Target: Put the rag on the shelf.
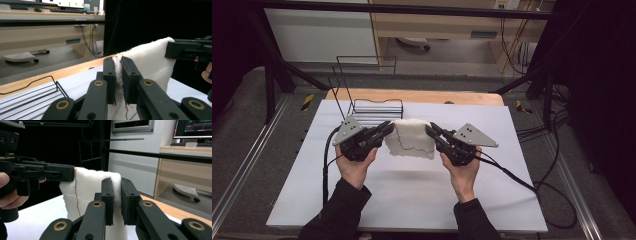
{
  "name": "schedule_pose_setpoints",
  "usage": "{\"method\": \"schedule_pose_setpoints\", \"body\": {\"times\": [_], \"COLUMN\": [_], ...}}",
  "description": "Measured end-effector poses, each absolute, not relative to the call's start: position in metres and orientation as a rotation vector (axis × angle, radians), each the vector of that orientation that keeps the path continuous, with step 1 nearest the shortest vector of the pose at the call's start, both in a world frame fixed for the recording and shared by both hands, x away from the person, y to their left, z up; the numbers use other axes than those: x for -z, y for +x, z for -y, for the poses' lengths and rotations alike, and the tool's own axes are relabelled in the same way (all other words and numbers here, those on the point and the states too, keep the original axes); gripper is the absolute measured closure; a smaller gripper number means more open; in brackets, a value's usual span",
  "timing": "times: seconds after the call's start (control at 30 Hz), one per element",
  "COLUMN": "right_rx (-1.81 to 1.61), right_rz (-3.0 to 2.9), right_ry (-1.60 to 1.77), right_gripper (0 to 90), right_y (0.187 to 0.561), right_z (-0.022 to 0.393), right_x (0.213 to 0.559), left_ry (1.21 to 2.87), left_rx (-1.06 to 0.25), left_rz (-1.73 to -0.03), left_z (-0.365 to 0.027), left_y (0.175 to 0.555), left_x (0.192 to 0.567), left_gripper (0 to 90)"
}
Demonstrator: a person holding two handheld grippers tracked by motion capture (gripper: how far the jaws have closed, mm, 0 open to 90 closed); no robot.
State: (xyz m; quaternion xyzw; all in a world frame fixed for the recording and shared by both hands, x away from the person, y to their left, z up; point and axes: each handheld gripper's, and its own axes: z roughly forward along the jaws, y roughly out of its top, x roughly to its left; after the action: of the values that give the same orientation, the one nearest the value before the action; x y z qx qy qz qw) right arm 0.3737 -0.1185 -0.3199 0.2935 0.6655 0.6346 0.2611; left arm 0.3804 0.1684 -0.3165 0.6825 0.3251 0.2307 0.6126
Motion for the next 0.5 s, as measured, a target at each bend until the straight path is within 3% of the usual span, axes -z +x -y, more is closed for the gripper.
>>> {"method": "schedule_pose_setpoints", "body": {"times": [0.5], "right_rx": [-1.74], "right_rz": [-1.775], "right_ry": [0.761], "right_gripper": [82.1], "right_y": [0.378], "right_z": [0.101], "right_x": [0.303], "left_ry": [1.539], "left_rx": [-0.578], "left_rz": [-0.751], "left_z": [-0.184], "left_y": [0.382], "left_x": [0.301], "left_gripper": [82.5]}}
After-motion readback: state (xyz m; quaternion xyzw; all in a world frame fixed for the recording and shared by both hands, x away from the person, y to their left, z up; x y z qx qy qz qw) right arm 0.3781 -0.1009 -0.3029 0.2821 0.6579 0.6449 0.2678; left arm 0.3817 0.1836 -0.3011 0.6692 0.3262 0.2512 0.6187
